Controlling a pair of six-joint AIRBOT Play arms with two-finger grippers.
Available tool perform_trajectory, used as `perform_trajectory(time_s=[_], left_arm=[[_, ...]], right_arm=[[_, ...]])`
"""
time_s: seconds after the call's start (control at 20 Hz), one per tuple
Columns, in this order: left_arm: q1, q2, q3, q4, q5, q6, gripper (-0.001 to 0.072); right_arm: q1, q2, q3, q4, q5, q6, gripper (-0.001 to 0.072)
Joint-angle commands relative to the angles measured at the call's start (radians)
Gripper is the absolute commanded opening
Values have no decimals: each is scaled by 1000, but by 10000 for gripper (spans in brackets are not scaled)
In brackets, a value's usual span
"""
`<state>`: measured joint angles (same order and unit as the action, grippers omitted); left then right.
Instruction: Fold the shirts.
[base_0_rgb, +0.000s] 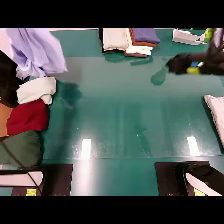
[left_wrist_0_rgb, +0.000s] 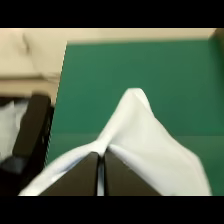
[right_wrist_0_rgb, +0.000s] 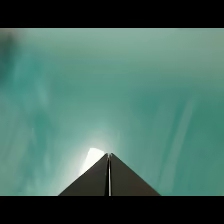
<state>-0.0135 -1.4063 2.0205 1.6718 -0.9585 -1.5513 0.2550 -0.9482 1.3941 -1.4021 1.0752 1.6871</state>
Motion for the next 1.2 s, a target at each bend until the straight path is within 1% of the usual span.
perform_trajectory(time_s=[0.0, 0.15, 0.2, 0.25, 0.35, 0.45, 0.6, 0.65, 0.7, 0.75, 0.8, 0.85, 0.95, 1.05, 1.15], left_arm=[[-127, 220, 18, 0, -153, 64, 24], [-293, 259, 10, -2, -298, 58, 24], [-357, 259, -13, -10, -317, 51, 24], [-426, 257, -54, -26, -311, 36, 24], [-571, 230, -149, -85, -305, 32, 24], [-716, 165, -237, -171, -301, 34, 25], [-884, 41, -321, -250, -223, 61, 28], [-918, 1, -323, -253, -203, 77, 137], [-933, -27, -323, -249, -190, 89, 508], [-925, -35, -322, -232, -190, 85, 616], [-896, -30, -318, -202, -207, 82, 616], [-841, -14, -313, -158, -233, 60, 617], [-682, 18, -314, -85, -268, 30, 617], [-492, 14, -324, -83, -306, 28, 616], [-337, -12, -375, -86, -298, 22, 616]], right_arm=[[-36, -1, 163, -13, 4, -8, 22], [-87, -1, 240, -12, 5, -8, 22], [-100, -1, 259, -12, 8, -8, 22], [-109, -1, 277, -12, 14, -8, 22], [-117, 0, 292, -11, 17, -8, 22], [-117, 0, 291, -11, 31, -8, 22], [-117, -1, 290, -6, 59, -8, 22], [-117, -1, 290, -5, 65, -8, 22], [-117, 0, 290, -5, 70, -7, 21], [-117, 0, 290, -4, 79, -7, 21], [-117, 0, 290, -5, 88, -7, 22], [-117, -1, 290, -4, 91, -7, 22], [-117, -2, 290, -4, 95, -7, 22], [-117, -2, 290, -4, 105, -7, 22], [-117, -4, 289, -4, 115, -7, 22]])
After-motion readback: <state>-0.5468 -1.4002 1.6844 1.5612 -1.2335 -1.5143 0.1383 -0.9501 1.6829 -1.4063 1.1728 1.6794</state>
